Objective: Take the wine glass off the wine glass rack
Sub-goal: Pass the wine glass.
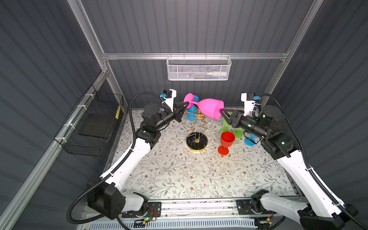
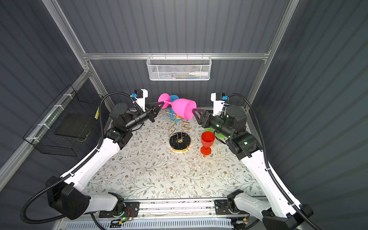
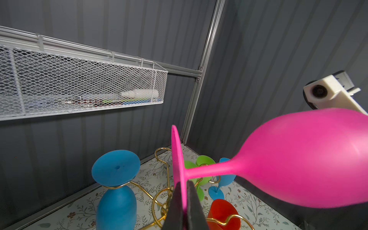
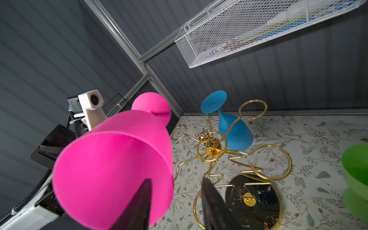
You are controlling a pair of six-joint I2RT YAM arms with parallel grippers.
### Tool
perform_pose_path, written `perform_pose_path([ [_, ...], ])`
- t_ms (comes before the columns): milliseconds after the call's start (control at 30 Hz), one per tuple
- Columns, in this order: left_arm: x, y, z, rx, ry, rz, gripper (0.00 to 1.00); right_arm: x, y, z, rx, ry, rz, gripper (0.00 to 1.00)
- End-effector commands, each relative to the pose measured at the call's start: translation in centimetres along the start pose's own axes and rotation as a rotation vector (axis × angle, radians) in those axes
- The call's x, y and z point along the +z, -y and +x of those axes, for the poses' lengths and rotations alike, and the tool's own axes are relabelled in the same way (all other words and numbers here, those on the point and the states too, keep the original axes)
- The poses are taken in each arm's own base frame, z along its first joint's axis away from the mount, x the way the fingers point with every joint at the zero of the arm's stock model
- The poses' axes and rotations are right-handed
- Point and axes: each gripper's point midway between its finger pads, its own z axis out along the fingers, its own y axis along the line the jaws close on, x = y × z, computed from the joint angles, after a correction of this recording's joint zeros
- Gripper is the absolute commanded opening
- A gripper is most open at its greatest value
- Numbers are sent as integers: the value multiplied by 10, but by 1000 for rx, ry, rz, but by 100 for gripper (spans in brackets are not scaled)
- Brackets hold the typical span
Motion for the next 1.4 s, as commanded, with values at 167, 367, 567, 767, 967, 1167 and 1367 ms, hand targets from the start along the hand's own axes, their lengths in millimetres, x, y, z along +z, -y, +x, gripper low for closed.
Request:
perform_pose_path([
  [167,-8,13,-5,5,14,40,0,18,-5,-6,-4,4,-33,26],
  [367,-6,14,-2,-9,5,55,0,24,-3,-6,-2,-1,-32,15],
  [567,-7,8,2,-14,-4,24,0,21,-3,-3,-3,-6,-29,0],
  [767,-12,-4,1,0,-7,-68,40,5,1,-4,-39,8,20,0],
  [967,-29,-34,2,28,-53,-265,88,-36,0,-13,-139,46,111,0],
  [1167,-59,-74,4,-12,-56,-421,97,-65,-1,2,-235,-26,159,0],
  [1367,-93,-127,14,-112,-82,-583,99,-71,-26,31,-357,-139,116,0],
])
